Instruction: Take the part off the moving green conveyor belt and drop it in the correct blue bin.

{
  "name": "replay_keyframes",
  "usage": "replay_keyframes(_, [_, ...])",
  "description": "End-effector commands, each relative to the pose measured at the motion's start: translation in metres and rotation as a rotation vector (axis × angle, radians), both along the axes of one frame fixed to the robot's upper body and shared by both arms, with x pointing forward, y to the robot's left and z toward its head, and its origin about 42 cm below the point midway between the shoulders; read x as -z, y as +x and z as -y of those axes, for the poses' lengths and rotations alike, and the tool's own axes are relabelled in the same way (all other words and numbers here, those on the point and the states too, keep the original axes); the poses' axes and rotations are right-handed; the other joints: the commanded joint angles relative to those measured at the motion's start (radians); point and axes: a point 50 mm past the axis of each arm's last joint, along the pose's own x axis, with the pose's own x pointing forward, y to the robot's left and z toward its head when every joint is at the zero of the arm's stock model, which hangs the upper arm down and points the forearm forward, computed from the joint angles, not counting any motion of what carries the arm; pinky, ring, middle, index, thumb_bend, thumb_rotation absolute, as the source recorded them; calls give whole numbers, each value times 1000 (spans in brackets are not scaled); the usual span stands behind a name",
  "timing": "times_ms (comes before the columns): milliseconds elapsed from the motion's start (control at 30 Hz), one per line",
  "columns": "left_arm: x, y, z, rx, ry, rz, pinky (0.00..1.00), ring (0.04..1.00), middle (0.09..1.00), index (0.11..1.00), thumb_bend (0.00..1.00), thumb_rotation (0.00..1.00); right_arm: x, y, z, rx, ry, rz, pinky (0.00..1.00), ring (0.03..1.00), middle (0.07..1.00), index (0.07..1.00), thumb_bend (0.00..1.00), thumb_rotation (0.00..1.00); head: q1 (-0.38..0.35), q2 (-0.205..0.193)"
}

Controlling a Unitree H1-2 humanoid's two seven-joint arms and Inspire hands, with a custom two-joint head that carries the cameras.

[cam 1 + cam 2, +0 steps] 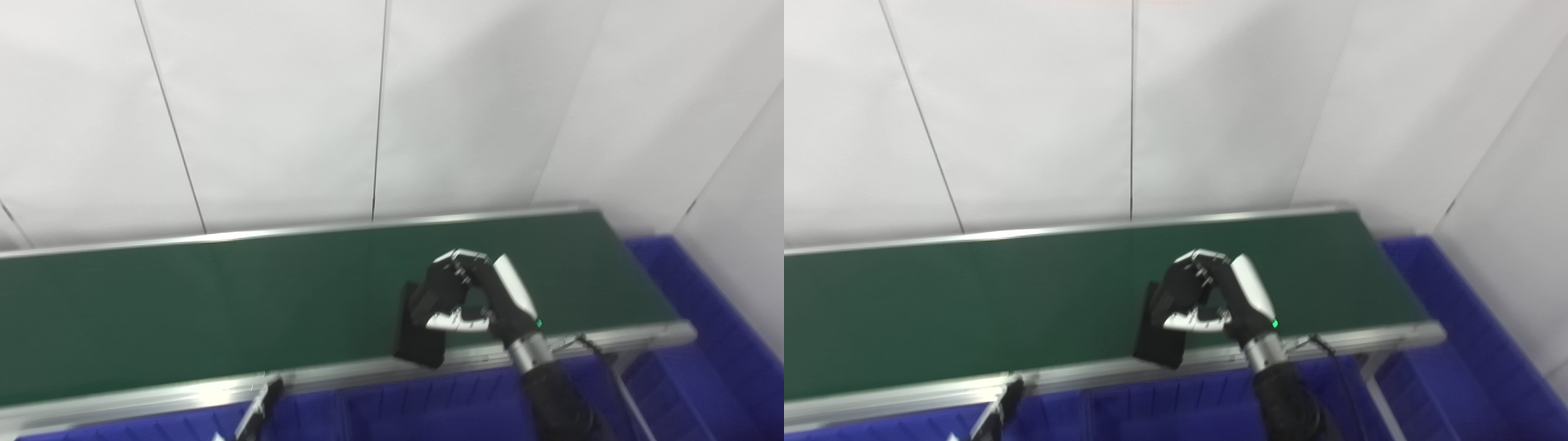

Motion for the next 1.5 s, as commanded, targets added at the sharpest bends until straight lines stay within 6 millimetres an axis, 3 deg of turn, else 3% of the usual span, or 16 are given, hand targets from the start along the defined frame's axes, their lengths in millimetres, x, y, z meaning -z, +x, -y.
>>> replay_keyframes(0, [-14,5,-2,16,-40,70,960,963,959,936,787,1000,-21,-2,6,18,-13,59,352,406,504,520,514,0,-18,25])
replay_keyframes(133, [-23,8,-10,17,-59,81,929,947,945,925,834,1000,-30,-18,12,59,-28,36,347,401,507,521,513,0,-69,62])
replay_keyframes(367, [-26,13,-15,-14,-84,92,906,925,921,908,747,1000,-36,-44,30,92,-66,10,310,381,501,535,511,0,-87,92])
replay_keyframes(600, [-35,16,-11,-16,-92,125,877,909,918,906,732,1000,-48,-66,62,134,-102,-45,286,375,490,532,513,0,-51,149])
replay_keyframes(633, [-36,16,-10,-19,-91,131,867,905,916,904,739,1000,-49,-70,67,152,-108,-64,289,374,491,533,512,0,-51,149])
replay_keyframes(767, [-34,9,-5,-17,-84,137,863,907,914,905,781,1000,-45,-89,89,184,-124,-105,282,371,482,544,511,0,104,131])
replay_keyframes(867, [-37,5,0,-16,-69,132,854,901,908,894,809,1000,-40,-100,101,202,-54,-134,321,393,498,535,513,0,124,136])
replay_keyframes(1067, [-45,2,2,-6,-55,119,899,923,925,912,811,1000,-36,-105,106,260,-29,-154,318,381,493,542,512,0,101,135])
replay_keyframes(1467, [-41,-1,-1,-15,-50,115,844,900,911,901,812,1000,-13,-106,115,374,-66,-242,315,390,520,517,514,0,93,103])
